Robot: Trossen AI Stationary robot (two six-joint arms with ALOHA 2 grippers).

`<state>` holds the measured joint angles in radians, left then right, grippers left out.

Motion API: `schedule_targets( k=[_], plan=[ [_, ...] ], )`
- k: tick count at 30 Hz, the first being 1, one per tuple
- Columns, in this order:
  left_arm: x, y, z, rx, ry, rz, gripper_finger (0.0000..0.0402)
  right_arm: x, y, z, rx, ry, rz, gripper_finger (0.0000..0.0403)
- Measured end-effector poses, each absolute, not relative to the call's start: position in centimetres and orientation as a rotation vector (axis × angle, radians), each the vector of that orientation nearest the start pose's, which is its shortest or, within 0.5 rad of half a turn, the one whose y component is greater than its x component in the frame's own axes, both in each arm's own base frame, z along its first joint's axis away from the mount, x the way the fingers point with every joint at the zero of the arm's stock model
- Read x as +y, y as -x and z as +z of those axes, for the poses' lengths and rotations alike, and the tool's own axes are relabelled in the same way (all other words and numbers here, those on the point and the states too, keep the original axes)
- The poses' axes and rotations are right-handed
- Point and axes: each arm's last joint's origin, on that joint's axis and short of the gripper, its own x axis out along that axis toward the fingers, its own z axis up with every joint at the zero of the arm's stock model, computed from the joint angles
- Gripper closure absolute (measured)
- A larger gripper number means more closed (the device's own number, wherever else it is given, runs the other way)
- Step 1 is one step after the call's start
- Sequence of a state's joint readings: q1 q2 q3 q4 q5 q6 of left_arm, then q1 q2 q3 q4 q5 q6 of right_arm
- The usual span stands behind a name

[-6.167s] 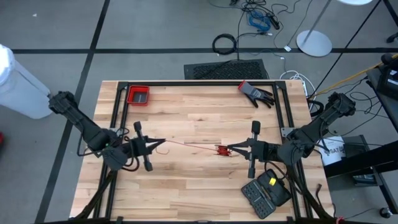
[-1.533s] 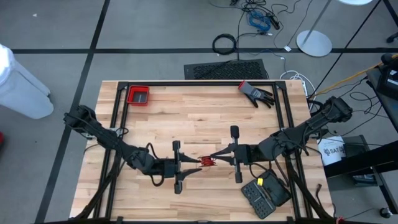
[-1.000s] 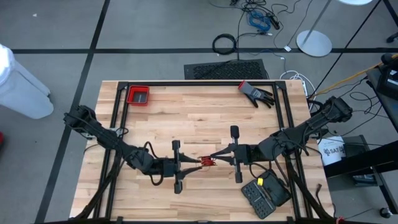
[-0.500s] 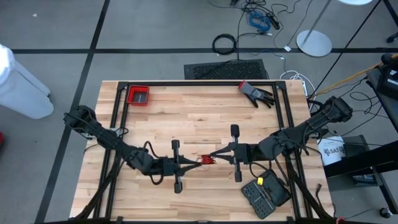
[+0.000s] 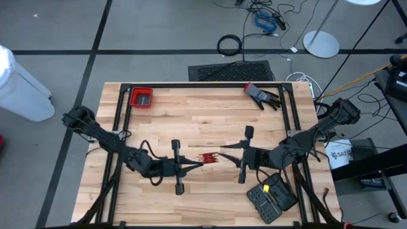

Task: Coil cords
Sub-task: Coil the red wire onto the spool

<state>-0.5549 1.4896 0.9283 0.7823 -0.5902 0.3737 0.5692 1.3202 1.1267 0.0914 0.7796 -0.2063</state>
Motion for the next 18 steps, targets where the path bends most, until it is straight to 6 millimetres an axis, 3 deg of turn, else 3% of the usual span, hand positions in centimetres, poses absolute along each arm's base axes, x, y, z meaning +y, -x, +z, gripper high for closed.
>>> schedule_targets(
  k=[6,9,13,18],
  plan=[
    [-16.3,-26.3,32.8,-0.191,-0.230,0.066,0.0400,14.4,-25.6,36.0,0.127,0.303,-0.227,0.0263],
    [-16.6,-25.0,33.8,-0.198,-0.216,0.058,0.0400,14.0,-26.4,34.7,0.172,0.304,-0.181,0.0254],
    [-16.9,-23.4,34.7,-0.204,-0.210,0.018,0.0400,13.2,-28.8,32.2,0.238,0.274,-0.053,0.0250],
    [-17.1,-22.1,35.4,-0.197,-0.210,-0.012,0.0400,12.5,-33.3,28.4,0.246,0.284,0.007,0.0250]
  ],
)
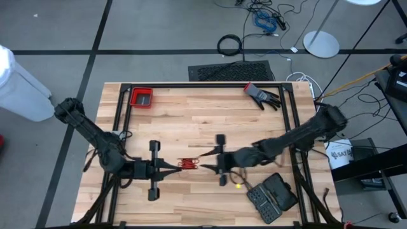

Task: Coil cords
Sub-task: Coil the red wire onto the spool

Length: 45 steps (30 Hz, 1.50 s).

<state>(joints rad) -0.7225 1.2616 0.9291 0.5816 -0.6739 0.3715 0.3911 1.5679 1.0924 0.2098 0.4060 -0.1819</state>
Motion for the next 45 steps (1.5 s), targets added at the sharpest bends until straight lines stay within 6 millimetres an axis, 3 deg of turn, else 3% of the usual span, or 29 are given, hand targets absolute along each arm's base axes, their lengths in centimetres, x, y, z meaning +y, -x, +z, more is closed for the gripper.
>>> schedule_targets(
  k=[6,11,22,38,45],
  plan=[
    [-17.6,-21.5,35.6,-0.204,-0.214,-0.040,0.0400,12.3,-37.4,24.7,0.109,0.369,-0.013,0.0250],
    [-17.7,-21.4,35.6,-0.206,-0.230,-0.042,0.0400,12.6,-38.5,23.0,0.054,0.373,-0.011,0.0250],
    [-17.7,-21.3,35.6,-0.207,-0.230,-0.044,0.0400,11.2,-40.5,20.2,-0.031,0.184,0.108,0.0250],
    [-17.7,-21.3,35.6,-0.207,-0.230,-0.047,0.0400,10.9,-40.7,20.1,-0.038,0.155,0.176,0.0299],
    [-17.7,-21.3,35.6,-0.207,-0.230,-0.047,0.0400,11.0,-40.7,20.1,-0.048,0.152,0.220,0.0339]
  ],
)
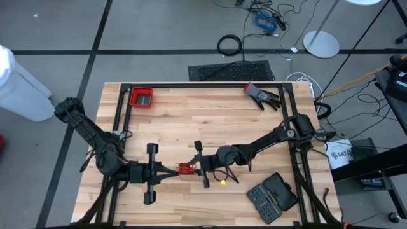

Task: Coil cords
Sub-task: Coil the red wire onto the spool

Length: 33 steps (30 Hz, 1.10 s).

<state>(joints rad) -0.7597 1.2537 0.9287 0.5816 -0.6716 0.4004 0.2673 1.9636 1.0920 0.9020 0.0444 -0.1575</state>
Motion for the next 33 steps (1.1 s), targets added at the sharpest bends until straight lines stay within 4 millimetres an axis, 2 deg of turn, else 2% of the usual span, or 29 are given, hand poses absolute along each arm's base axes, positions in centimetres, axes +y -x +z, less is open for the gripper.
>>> schedule_targets(
  k=[6,13,21,24,33],
  plan=[
    [-17.7,-21.3,35.6,-0.208,-0.231,-0.048,0.0400,11.1,-40.7,20.3,-0.060,0.151,0.243,0.0379],
    [-17.7,-21.3,35.6,-0.208,-0.231,-0.048,0.0400,11.1,-40.8,20.5,-0.065,0.150,0.243,0.0400],
    [-17.7,-21.3,35.6,-0.207,-0.231,-0.048,0.0400,10.8,-40.8,20.4,-0.053,0.102,0.231,0.0402],
    [-17.9,-21.1,35.6,-0.209,-0.229,-0.058,0.0400,10.3,-40.9,20.3,0.004,0.084,0.210,0.0403],
    [-17.6,-18.8,36.1,-0.130,-0.229,-0.038,0.0400,9.5,-40.0,21.7,0.125,0.092,0.189,0.0403]
  ],
)
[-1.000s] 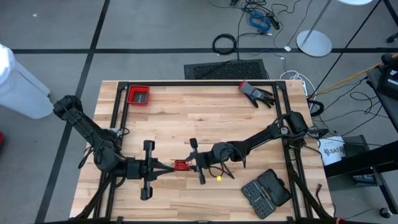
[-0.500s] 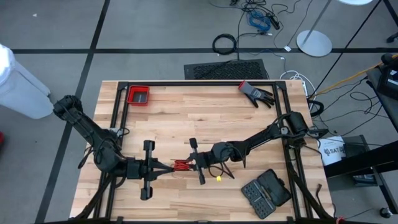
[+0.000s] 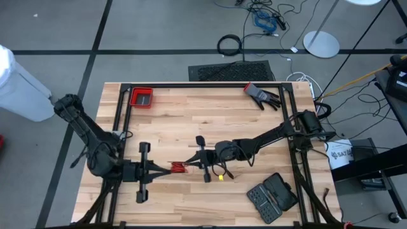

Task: Coil cords
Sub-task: Coil the red wire onto the spool

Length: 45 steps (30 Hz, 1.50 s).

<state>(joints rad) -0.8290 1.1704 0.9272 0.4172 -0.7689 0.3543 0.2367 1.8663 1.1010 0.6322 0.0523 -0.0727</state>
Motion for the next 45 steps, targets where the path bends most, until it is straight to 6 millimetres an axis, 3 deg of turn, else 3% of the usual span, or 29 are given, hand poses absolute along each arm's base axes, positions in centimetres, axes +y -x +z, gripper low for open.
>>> schedule_targets(
  k=[10,18,30,45],
  plan=[
    [-16.7,-17.8,35.5,-0.015,-0.207,-0.063,0.0400,9.6,-38.0,24.2,0.225,0.095,0.204,0.0403],
    [-16.7,-17.8,35.2,0.017,-0.201,-0.068,0.0400,9.8,-35.0,26.3,0.377,0.125,0.237,0.0403],
    [-16.6,-17.8,34.5,0.076,-0.166,-0.092,0.0400,12.8,-31.1,29.9,0.330,0.148,0.351,0.0403],
    [-14.2,-19.4,32.6,0.269,-0.066,-0.113,0.0400,13.6,-30.5,31.2,0.231,0.161,0.382,0.0403]
  ],
)
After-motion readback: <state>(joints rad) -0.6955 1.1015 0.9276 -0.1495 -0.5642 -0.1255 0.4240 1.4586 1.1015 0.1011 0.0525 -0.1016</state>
